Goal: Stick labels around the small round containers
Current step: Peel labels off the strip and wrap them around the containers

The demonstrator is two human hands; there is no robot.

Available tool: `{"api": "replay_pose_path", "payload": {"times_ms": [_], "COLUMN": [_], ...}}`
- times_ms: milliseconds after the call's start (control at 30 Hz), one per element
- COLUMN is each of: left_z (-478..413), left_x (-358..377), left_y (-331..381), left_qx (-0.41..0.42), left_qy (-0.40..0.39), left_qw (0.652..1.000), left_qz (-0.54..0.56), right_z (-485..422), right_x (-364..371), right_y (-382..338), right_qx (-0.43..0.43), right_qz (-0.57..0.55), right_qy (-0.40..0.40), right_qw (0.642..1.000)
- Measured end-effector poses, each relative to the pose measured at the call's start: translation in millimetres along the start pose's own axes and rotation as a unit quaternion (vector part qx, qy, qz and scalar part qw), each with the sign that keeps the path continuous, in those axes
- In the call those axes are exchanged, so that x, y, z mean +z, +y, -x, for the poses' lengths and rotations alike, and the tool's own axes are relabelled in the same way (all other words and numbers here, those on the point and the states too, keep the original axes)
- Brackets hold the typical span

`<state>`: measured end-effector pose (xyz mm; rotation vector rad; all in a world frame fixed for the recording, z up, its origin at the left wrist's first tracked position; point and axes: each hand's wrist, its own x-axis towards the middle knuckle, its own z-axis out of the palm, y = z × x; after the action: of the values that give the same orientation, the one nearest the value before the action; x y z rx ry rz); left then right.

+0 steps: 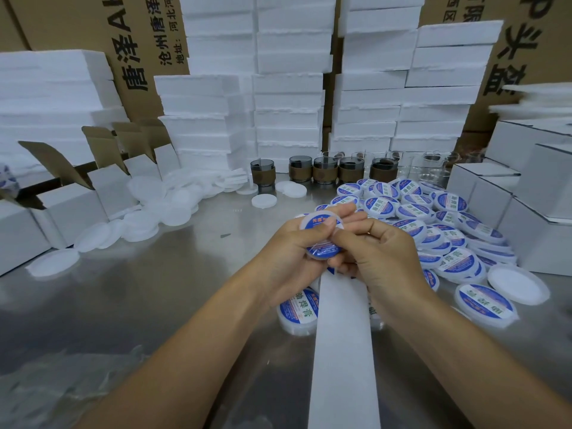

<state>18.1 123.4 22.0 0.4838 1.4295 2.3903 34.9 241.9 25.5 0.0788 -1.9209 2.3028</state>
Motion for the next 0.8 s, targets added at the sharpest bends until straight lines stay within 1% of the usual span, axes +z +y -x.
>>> {"api": "replay_pose_path", "payload": {"times_ms": [100,167,267,333,367,400,433,467,500,567,633,700,800], "left_z": [0.1,-0.6,-1.5,-2.5,-2.9,-3.3,-3.7,-4.1,-4.3,-4.0,-3.5,-2.8,-2.6], "left_x": [1.5,2.6,5.4,5.9,5.5,4.9,4.3,3.9,3.7,3.0,2.3,2.0,3.2], "left_y": [-0.3,-2.4,-5.5,-6.9,-7.2,-7.1,-6.5,-5.4,-4.4,-2.8,-2.3,-2.2,-2.7], "left_qx": [0.005,0.017,0.041,0.052,0.058,0.064,0.070,0.073,0.074,0.065,0.048,0.033,0.026], "left_qy": [0.016,0.037,0.060,0.072,0.078,0.082,0.085,0.086,0.085,0.081,0.070,0.054,0.056], "left_qw": [1.000,0.999,0.996,0.995,0.994,0.994,0.994,0.994,0.994,0.994,0.996,0.998,0.998], "left_qz": [-0.004,-0.029,-0.054,-0.049,-0.041,-0.029,-0.015,-0.002,0.009,0.022,0.025,0.013,-0.012], "right_z": [-0.3,-0.2,0.4,0.5,0.3,-0.1,-0.3,-0.7,-1.0,-0.4,0.7,1.1,0.7], "right_x": [-1.0,-1.0,-0.3,-1.2,-2.7,-4.6,-6.1,-7.3,-7.8,-5.6,-2.7,-2.2,-3.1], "right_y": [2.5,5.4,8.3,9.2,9.9,10.9,11.1,10.5,9.6,6.1,2.1,-0.9,-3.0], "right_qx": [-0.028,-0.064,-0.132,-0.181,-0.199,-0.209,-0.208,-0.198,-0.184,-0.152,-0.124,-0.116,-0.106], "right_qz": [0.017,0.072,0.163,0.238,0.295,0.352,0.384,0.384,0.355,0.272,0.195,0.137,0.119], "right_qy": [-0.001,-0.003,0.004,0.007,0.008,0.008,0.009,0.013,0.015,0.003,-0.019,-0.041,-0.041], "right_qw": [0.999,0.995,0.978,0.954,0.934,0.912,0.900,0.902,0.916,0.950,0.973,0.983,0.986]}}
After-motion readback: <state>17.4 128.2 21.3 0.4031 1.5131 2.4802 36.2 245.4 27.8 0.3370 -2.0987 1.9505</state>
